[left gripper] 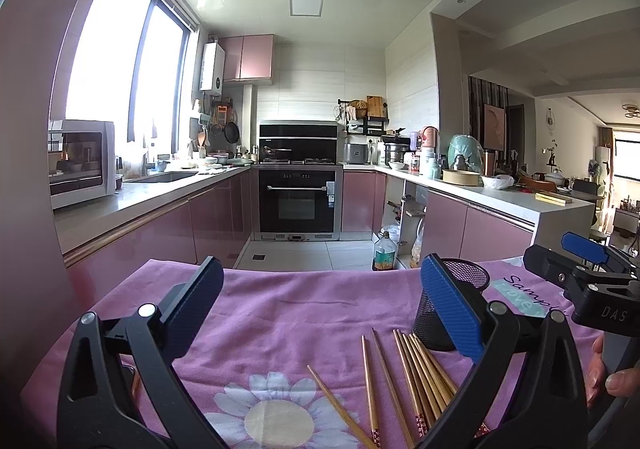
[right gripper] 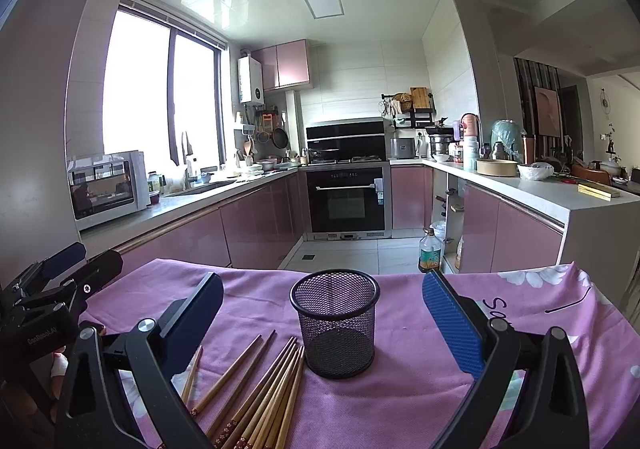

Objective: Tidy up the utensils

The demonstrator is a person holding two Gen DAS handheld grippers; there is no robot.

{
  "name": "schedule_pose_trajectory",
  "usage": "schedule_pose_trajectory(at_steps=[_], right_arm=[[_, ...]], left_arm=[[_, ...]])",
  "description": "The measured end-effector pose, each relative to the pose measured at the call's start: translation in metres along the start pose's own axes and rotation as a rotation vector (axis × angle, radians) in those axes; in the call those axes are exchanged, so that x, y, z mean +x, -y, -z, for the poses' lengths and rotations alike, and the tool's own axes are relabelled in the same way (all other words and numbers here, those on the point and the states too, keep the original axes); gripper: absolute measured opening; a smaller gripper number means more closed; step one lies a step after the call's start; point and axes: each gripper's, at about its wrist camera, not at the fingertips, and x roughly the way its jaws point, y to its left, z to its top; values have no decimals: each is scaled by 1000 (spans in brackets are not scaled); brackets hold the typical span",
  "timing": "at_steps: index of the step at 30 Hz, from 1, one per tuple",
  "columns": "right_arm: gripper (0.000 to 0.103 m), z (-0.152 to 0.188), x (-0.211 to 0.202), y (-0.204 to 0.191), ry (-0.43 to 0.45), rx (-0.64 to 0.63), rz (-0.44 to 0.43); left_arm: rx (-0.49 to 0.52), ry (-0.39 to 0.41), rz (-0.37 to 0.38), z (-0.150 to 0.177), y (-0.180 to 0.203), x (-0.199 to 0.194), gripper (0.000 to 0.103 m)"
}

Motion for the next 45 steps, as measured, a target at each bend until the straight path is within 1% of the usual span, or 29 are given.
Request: schedule_pose_trajectory(at_steps=[20,45], right_arm=[[96,-1,1,-1,-3,-1,-2],[96,-1,2,-1,-6,-2,1]], left_arm=[[-1,13,16,2,-1,9,97],[1,15,18,5,-3,8,97]])
